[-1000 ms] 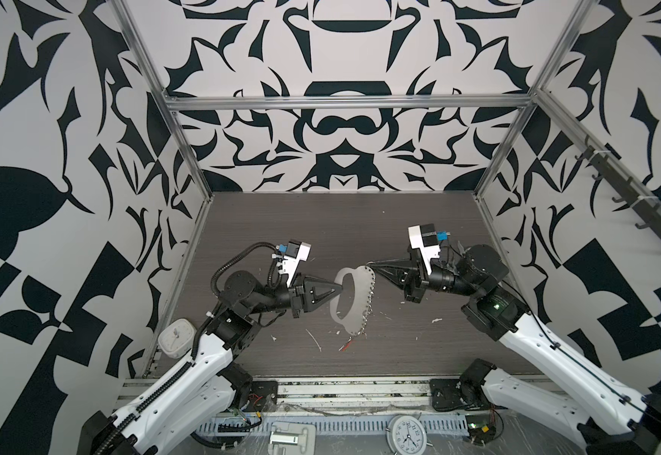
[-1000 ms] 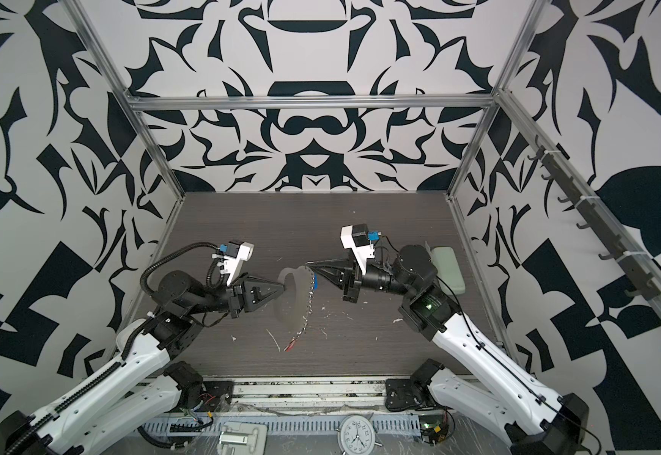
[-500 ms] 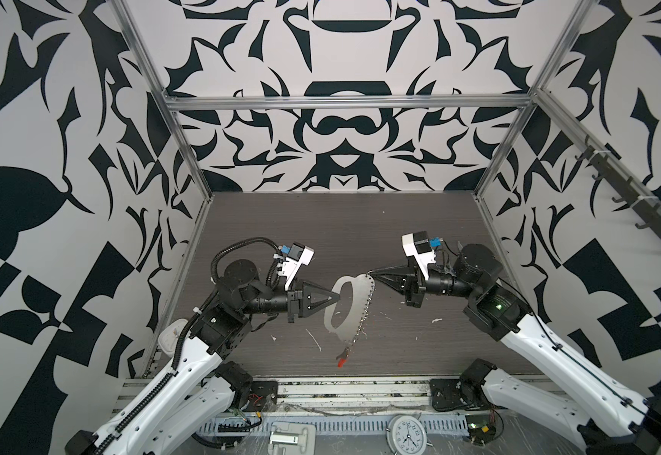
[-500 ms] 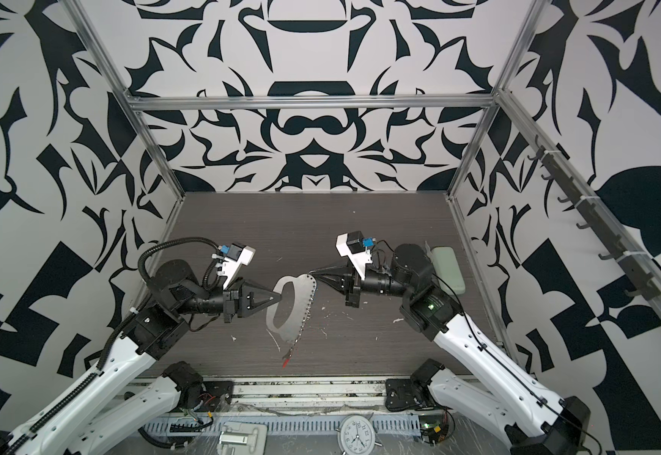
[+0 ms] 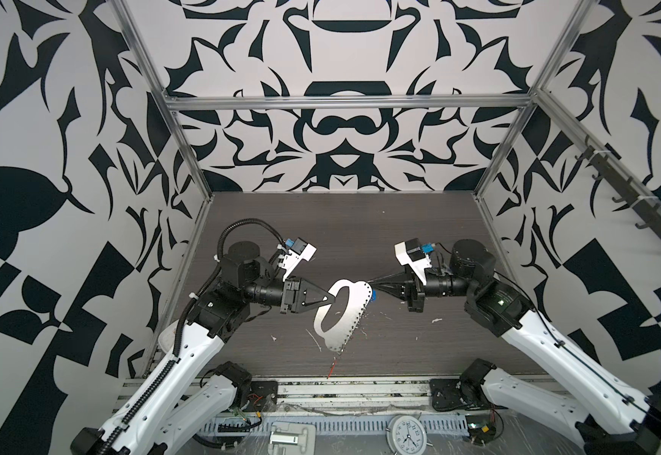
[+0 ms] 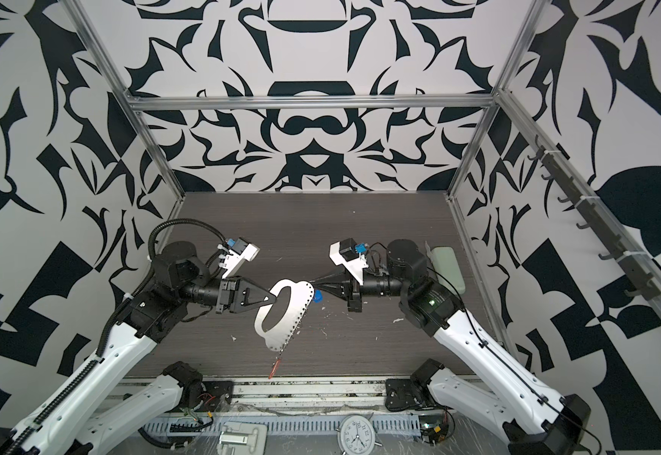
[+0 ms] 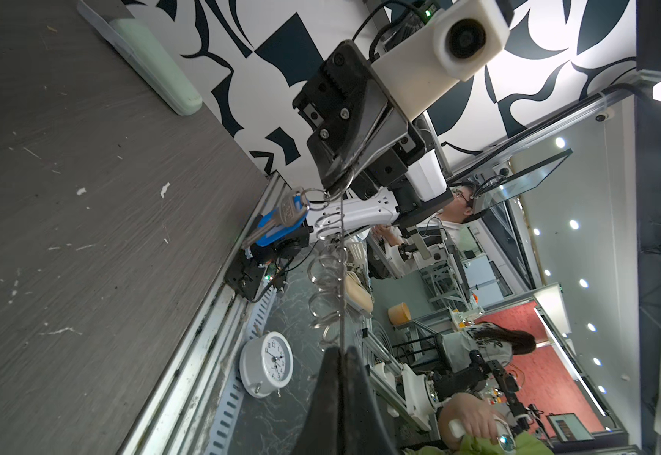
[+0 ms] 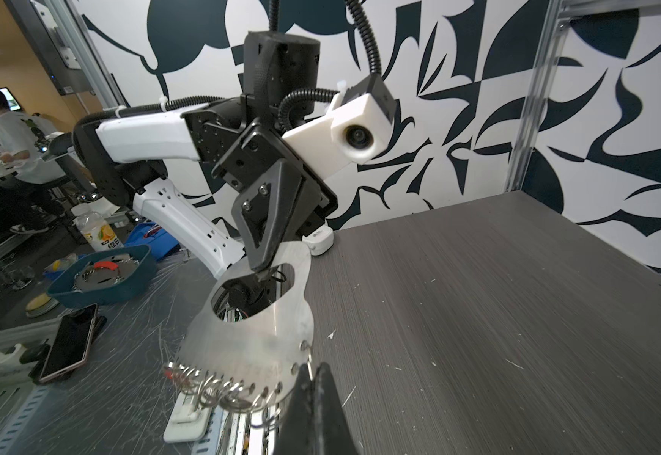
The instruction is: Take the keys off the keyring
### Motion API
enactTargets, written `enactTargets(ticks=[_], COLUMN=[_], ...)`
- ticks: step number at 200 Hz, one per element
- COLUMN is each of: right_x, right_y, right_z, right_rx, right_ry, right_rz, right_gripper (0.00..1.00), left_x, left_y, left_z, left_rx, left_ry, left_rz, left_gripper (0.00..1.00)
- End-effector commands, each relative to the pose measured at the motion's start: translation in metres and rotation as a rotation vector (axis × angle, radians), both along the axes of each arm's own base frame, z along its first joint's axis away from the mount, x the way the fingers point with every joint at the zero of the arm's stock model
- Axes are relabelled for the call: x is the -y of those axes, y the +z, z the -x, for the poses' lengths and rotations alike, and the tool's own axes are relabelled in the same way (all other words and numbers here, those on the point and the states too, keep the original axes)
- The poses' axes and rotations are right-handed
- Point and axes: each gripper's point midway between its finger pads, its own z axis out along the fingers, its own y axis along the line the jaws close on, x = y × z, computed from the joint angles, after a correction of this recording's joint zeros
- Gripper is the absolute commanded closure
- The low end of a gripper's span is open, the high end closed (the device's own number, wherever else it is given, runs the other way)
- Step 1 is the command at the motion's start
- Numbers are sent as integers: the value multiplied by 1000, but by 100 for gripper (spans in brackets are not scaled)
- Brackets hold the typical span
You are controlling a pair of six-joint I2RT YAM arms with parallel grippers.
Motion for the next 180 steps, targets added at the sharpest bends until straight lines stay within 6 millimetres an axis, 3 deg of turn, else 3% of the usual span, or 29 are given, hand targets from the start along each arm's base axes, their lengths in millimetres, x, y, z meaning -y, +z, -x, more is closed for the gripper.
enactTargets(ticks=[1, 70, 94, 154, 180], right_x=[-3, -2, -2, 5, 6], right_y=[8, 8, 9, 21, 28], right_z=[29, 33, 32, 61, 64], right_rx=[10, 18, 24, 25, 37], right_ry=[164, 191, 180, 346, 354], right_rz=[-8, 12, 15, -43, -68], right_gripper=[100, 100, 100, 100, 100], left_x=[0, 4, 5, 8, 10], left_y=[21, 36, 32, 18, 11], left_z=[-4, 1, 5, 3, 0], left_rx=[37, 0, -44, -135, -174], left_ry=[1, -70, -116, -157, -158], left_rz=[40, 75, 75, 47, 31], left_gripper=[100, 100, 100, 100, 100])
